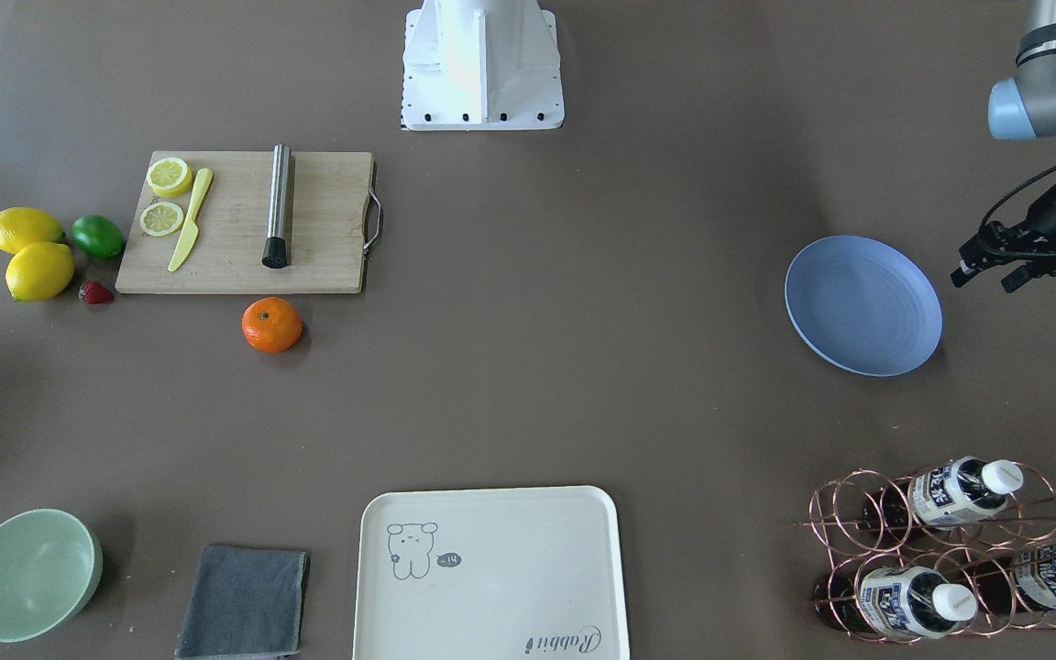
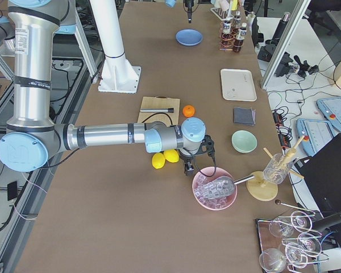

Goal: Pick orange to plate
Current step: 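Move the left gripper toward the blue plate while the right arm starts moving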

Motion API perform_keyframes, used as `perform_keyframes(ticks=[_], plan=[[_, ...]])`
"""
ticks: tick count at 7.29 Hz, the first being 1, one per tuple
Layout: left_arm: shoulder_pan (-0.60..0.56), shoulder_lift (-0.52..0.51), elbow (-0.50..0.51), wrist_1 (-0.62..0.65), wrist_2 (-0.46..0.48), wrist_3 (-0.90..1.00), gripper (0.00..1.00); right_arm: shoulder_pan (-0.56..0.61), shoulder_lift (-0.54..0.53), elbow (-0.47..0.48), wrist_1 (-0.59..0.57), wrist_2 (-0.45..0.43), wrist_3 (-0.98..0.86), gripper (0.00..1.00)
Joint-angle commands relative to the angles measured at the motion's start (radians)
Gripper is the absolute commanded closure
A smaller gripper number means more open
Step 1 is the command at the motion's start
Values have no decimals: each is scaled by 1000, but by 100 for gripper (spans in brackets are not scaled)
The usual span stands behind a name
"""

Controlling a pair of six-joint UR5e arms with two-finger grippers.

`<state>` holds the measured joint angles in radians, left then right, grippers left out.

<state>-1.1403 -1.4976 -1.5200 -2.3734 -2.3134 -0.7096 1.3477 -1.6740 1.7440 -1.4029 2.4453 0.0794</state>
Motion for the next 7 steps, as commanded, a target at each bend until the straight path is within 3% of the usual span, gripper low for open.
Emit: perform_keyframes(ticks=[1,4,5,6,7], plan=[[20,-68,88,-38,2,-2,22,-60,0,2,126,-2,158,0],[80,-87,136,-116,9,-68,37,-71,0,3,131,0,163,0],[126,-87,165,-166,82,-74,42,-71,7,3,130,0,163,0],[141,-87,170,-196,92,-97,76,-71,8,3,130,0,163,0],[143,-89,161,-193,50,-108,100,-70,8,3,130,0,164,0]])
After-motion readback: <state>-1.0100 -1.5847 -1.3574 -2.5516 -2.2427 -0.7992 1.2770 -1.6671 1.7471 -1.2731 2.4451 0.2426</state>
